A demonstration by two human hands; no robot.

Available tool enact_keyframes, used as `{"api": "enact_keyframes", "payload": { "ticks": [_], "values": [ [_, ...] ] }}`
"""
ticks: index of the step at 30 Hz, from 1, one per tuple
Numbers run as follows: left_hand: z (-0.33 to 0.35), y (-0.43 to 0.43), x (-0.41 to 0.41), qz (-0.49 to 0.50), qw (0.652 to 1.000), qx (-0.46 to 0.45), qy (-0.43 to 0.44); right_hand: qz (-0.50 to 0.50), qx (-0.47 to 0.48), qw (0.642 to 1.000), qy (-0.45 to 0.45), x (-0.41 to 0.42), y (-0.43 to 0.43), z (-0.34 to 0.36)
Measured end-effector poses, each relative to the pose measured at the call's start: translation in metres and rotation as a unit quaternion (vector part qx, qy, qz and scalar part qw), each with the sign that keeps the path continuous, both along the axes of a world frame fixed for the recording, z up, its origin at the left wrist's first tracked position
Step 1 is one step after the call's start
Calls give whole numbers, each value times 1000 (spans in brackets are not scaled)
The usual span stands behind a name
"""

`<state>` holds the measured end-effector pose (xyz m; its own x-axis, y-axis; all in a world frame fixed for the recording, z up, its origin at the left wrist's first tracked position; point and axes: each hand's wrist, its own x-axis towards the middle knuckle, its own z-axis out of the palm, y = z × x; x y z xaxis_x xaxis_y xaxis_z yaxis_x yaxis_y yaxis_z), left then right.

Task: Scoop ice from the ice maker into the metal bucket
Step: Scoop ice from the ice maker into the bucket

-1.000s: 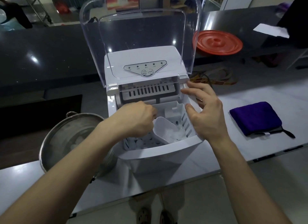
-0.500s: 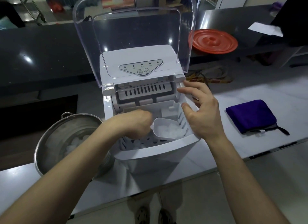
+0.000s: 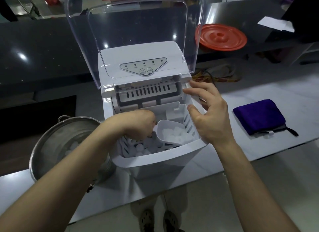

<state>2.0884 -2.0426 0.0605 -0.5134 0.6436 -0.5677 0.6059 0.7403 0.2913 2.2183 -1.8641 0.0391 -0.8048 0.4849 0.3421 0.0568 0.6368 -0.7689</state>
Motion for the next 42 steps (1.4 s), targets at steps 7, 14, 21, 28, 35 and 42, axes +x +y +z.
{"api": "enact_keyframes", "payload": {
  "ticks": [7, 14, 21, 28, 35, 42],
  "values": [
    [6, -1, 2, -21, 1000, -15, 16, 3, 0, 1000, 10, -1, 1, -2],
    [18, -3, 10, -10, 1000, -6, 0, 0, -46, 998, 47, 0, 2, -3],
    [29, -10, 9, 21, 1000, 18, -2, 21, -103, 993, 48, 7, 10, 0],
    [42, -23, 4, 60, 996, 64, -12, 24, -97, 993, 62, 14, 17, 7],
    [56, -39, 4, 97, 989, 111, -4, 27, -90, 993, 68, 9, 16, 13],
    [58, -42, 9, 116, 985, 132, -5, 36, -93, 993, 61, 9, 15, 15]
  ]
}}
